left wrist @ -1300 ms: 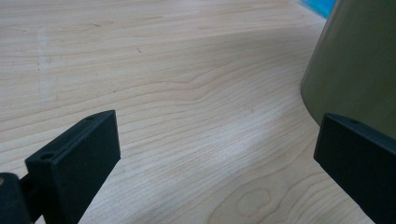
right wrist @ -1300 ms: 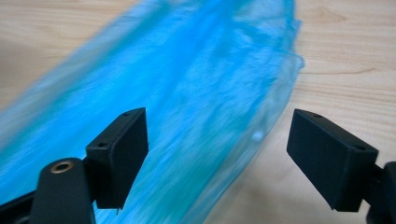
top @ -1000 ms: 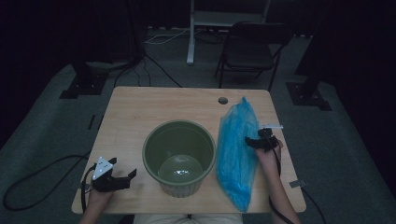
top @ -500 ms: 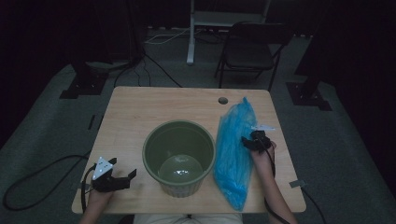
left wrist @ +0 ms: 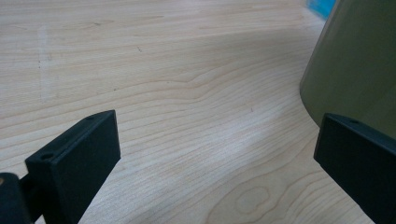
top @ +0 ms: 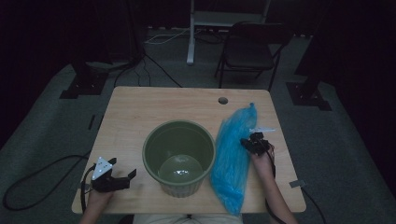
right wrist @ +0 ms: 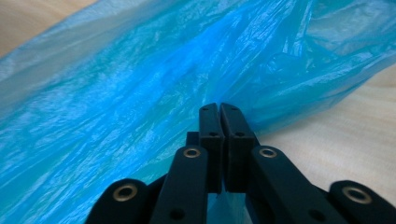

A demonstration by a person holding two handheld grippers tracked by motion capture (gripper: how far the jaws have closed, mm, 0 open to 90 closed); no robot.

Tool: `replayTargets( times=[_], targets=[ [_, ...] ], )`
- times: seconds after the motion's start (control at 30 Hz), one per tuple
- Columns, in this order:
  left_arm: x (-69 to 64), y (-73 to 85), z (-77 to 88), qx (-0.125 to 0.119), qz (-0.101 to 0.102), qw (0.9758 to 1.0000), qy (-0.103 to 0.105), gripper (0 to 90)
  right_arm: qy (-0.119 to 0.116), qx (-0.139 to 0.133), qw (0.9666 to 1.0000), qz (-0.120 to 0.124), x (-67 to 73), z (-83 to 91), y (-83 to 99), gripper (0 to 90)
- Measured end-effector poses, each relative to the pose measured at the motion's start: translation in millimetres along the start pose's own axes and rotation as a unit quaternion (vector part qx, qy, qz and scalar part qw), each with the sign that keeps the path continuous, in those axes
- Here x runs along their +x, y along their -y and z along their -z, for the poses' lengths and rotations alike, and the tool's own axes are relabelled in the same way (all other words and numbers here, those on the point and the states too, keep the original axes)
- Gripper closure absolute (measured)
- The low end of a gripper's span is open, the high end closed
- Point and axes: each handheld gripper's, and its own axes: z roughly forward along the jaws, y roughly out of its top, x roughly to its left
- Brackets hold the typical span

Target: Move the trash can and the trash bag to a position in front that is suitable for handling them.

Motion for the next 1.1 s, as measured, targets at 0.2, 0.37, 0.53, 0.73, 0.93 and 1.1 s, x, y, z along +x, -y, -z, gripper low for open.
replayTargets(
  times=[0.2, 0.37, 0.53, 0.73, 0.93, 1.1],
  targets=[
    [0.1, -0.1, -0.2, -0.001, 0.002, 1.0, 0.001, 0.9, -0.058, 0.01, 0.9981, 0.017, -7.5, 34.2, 15.7, 89.2],
    [-1.0, -0.3, -0.2, -0.001, 0.0, 1.0, 0.0, 1.0, -0.069, 0.007, 0.9975, 0.014, -11.8, 58.3, 33.9, 88.5],
    [-2.3, -0.4, -0.9, 0.0, -0.002, 1.0, 0.001, 1.0, -0.05, 0.014, 0.9983, 0.025, -6.9, 75.3, 54.2, 81.6],
    [-1.7, -0.1, -0.1, 0.0, -0.003, 1.0, 0.001, 1.0, -0.019, 0.0, 0.9998, 0.007, -5.9, 93.8, 73.9, 40.3],
    [-2.7, -0.5, -0.4, 0.0, -0.005, 1.0, 0.002, 1.0, -0.03, -0.022, 0.9984, -0.043, -21.7, 99.0, 71.6, 28.0],
    [-3.0, 0.5, -0.7, 0.001, -0.006, 1.0, 0.003, 0.9, -0.002, -0.03, 0.9981, -0.053, -29.1, 88.7, 55.6, 17.9]
  ],
)
